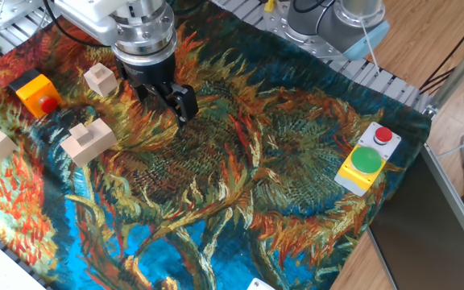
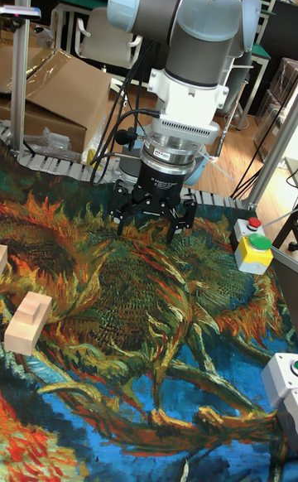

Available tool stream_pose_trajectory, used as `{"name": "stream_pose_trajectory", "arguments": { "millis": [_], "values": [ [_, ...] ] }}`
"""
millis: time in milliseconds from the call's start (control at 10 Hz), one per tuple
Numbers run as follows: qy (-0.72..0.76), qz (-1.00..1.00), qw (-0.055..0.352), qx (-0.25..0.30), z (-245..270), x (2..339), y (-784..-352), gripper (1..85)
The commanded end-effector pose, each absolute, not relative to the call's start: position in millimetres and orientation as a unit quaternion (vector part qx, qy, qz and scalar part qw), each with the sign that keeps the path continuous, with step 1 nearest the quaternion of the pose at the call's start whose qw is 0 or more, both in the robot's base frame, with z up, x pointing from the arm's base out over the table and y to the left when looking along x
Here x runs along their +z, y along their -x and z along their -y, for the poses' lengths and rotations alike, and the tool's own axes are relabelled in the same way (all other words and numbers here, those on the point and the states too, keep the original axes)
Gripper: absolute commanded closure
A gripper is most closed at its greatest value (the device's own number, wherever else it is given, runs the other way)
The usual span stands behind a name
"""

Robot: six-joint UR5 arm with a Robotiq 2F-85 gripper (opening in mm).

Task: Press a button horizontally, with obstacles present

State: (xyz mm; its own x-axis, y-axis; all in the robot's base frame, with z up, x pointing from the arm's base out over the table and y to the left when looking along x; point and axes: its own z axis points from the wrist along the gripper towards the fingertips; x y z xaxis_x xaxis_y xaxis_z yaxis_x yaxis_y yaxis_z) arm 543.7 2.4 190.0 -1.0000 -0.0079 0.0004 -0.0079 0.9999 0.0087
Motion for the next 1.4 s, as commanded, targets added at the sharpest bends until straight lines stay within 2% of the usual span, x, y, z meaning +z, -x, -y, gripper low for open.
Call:
{"name": "stream_pose_trajectory", "arguments": {
  "millis": [0,100,200,300,500,700,800,1000,1200,1300],
  "values": [
    [-0.004,1.0,0.0,-0.004,-4.6,190.0,-543.6,1.7],
    [-0.054,0.99,-0.133,-0.012,-13.7,198.0,-611.8,84.3],
    [-0.018,0.994,-0.111,0.005,-5.6,193.3,-601.1,84.3],
    [-0.011,0.994,-0.096,0.05,14.5,190.8,-593.3,84.3],
    [-0.002,0.995,-0.085,0.056,12.7,191.9,-589.3,82.7],
    [-0.015,0.994,-0.101,0.049,8.8,193.1,-597.8,68.3],
    [-0.024,0.991,-0.126,0.028,-2.2,194.5,-610.3,69.3],
    [-0.026,0.991,-0.134,0.013,-9.6,193.4,-617.2,84.3],
    [-0.093,0.987,-0.121,0.045,4.5,189.7,-615.0,84.3],
    [-0.098,0.988,-0.117,0.028,-5.1,186.8,-613.7,84.3]
  ]
}}
